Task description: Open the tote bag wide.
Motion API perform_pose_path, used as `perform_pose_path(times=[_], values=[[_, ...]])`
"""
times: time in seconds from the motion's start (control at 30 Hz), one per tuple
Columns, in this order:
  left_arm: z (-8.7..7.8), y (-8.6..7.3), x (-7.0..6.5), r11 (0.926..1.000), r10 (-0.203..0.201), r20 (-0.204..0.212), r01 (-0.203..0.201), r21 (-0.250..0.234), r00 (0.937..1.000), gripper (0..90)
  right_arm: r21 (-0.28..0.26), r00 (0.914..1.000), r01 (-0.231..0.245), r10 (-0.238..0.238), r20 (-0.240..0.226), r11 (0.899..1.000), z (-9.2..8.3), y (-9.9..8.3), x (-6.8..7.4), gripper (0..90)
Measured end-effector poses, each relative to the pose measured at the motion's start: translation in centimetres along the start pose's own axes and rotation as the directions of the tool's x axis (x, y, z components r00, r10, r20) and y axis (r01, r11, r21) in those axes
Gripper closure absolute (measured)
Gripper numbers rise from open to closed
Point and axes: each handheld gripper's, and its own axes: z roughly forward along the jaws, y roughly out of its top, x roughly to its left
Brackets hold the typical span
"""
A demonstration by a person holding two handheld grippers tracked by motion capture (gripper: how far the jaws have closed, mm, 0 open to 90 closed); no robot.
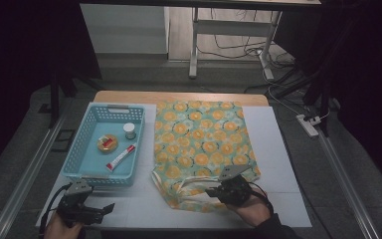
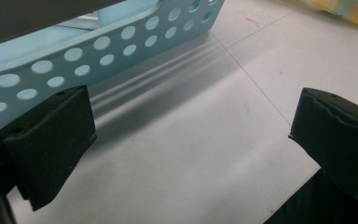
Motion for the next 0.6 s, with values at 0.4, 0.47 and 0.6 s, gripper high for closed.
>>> perform_pose_path(times=[0.4, 0.47, 0.6], values=[[0.1, 0.0, 0.0, 1.0, 0.0, -0.004, 0.0, 0.006, 1.0, 0.1, -0.023, 0.9997, -0.024, 0.024, -0.003, 0.999, 0.4, 2.6, -2.7, 88.6], [0.1, 0.1, 0.0, 1.0, 0.003, -0.006, -0.003, 0.008, 1.0, 0.1, -0.025, 0.9997, -0.024, 0.024, 0.007, 0.999, 0.6, 3.3, -3.4, 88.7], [0.1, 0.1, 0.0, 0.9999, 0.004, -0.007, -0.003, 0.01, 1.0, 0.1, -0.03, 0.9996, -0.023, 0.023, 0.016, 0.999, 0.8, 3.9, -4.1, 88.7]])
